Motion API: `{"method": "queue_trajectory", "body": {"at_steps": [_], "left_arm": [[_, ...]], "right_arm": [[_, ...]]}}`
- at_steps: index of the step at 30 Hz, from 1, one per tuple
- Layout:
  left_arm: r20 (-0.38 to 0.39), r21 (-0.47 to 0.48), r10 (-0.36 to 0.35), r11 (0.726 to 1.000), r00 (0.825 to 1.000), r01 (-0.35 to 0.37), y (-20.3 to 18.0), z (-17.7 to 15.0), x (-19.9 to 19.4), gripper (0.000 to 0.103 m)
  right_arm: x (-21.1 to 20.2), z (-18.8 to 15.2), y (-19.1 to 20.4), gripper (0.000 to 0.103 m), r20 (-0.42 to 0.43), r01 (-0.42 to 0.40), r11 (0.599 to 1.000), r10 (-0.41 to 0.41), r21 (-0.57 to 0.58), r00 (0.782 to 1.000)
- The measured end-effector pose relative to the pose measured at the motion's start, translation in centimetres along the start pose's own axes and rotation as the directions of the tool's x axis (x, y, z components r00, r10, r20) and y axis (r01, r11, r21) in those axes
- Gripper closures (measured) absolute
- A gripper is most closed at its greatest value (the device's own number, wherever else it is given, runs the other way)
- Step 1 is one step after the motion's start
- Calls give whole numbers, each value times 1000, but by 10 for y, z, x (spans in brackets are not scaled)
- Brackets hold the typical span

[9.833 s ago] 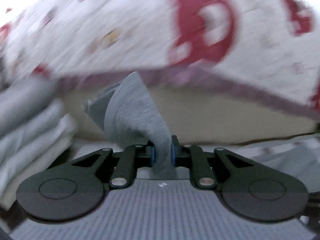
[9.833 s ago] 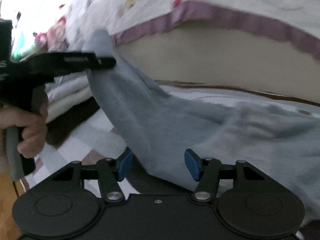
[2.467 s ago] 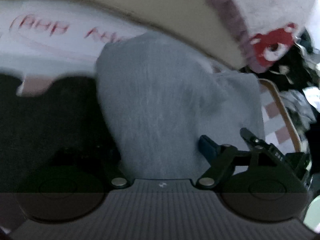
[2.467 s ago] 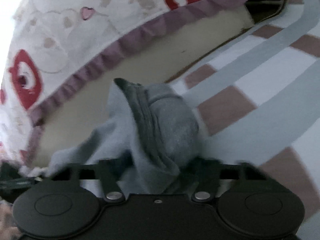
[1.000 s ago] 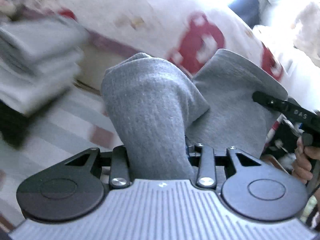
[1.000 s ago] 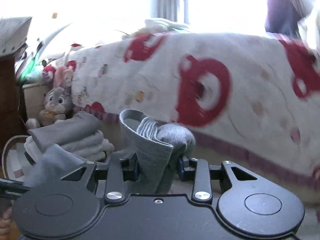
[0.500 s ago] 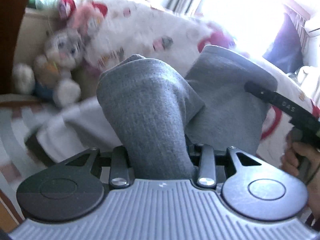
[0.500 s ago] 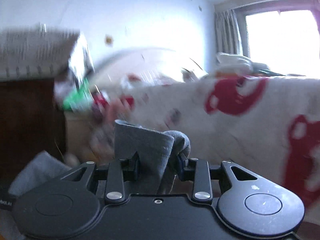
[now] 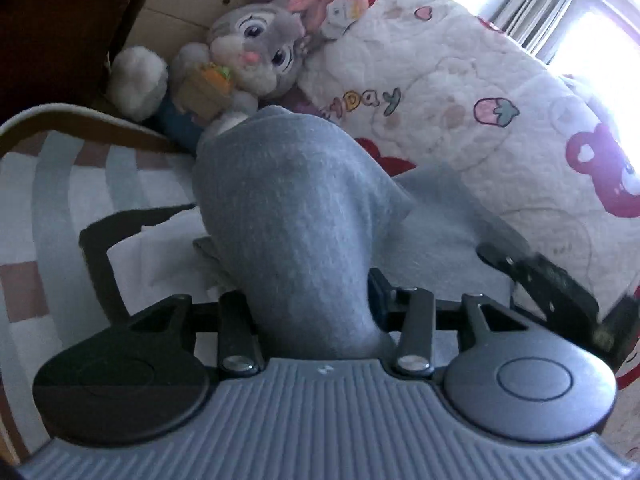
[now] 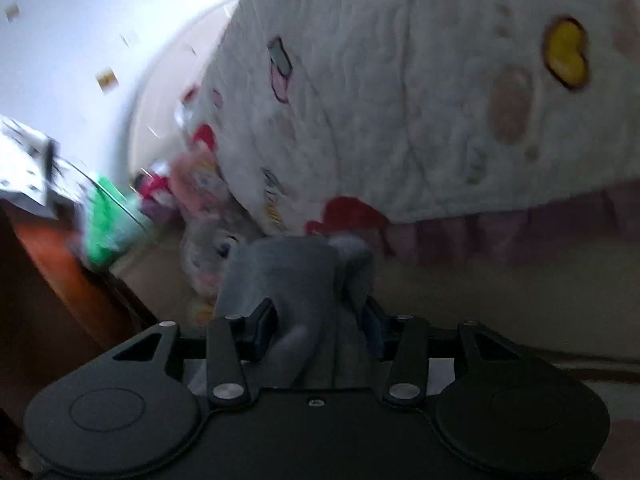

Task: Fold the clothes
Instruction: 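Lift the sweatshirt bundle with both grippers and carry it toward the clothes stack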

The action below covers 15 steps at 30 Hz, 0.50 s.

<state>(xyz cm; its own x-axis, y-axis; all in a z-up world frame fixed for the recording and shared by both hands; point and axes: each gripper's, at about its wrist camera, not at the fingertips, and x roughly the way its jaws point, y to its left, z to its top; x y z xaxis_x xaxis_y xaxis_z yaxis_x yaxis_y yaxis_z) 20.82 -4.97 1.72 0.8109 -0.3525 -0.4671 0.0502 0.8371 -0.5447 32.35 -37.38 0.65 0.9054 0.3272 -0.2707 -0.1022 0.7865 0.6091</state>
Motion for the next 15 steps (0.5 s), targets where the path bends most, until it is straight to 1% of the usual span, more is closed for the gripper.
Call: {"method": "queue_trajectory", "body": {"at_steps": [2, 4, 6, 7, 8, 9, 10, 11, 12, 13, 14, 15], "left_arm": [[10, -5, -1, 1000, 1000, 1, 2, -2, 1, 61], [21, -9, -3, 1000, 1000, 3, 3, -3, 3, 61], [31, -14, -4, 1000, 1000, 4, 5, -5, 4, 60], [36, -16, -4, 1000, 999, 5, 6, -5, 5, 60], [42, -18, -5, 1000, 999, 6, 7, -6, 5, 60], [47, -21, -6, 1000, 999, 7, 8, -7, 6, 60], [52, -23, -6, 1000, 999, 7, 9, -8, 7, 60], [50, -33, -10, 999, 999, 11, 9, -7, 7, 61], [41, -51, -16, 999, 999, 18, 10, -5, 6, 63], [33, -65, -26, 997, 999, 28, 10, -2, 6, 64], [35, -69, -40, 997, 999, 42, 8, 0, 4, 64], [46, -68, -56, 996, 997, 59, 5, 2, 2, 65]], "right_arm": [[-13, -9, -5, 47, 3, -24, 998, 24, 63, 1000], [-27, -13, -9, 46, 5, -77, 991, 77, 105, 997], [-27, -12, -9, 45, -36, -61, 990, 66, 125, 997], [-28, -12, -10, 42, -56, -52, 990, 60, 134, 997], [-28, -11, -10, 37, -76, -44, 989, 55, 143, 996], [-29, -11, -11, 36, -97, -35, 988, 50, 152, 994], [-28, -10, -10, 32, -122, -22, 987, 42, 162, 992], [-21, -6, -7, 29, -169, 8, 985, 21, 170, 985], [-12, 0, 1, 31, -190, 22, 990, 6, 142, 982], [-4, 6, 8, 51, -206, 37, 993, -14, 109, 979], [-2, 12, 20, 66, -183, 63, 997, -54, 43, 982], [-2, 19, 32, 70, -150, 48, 999, -49, -9, 988]]}}
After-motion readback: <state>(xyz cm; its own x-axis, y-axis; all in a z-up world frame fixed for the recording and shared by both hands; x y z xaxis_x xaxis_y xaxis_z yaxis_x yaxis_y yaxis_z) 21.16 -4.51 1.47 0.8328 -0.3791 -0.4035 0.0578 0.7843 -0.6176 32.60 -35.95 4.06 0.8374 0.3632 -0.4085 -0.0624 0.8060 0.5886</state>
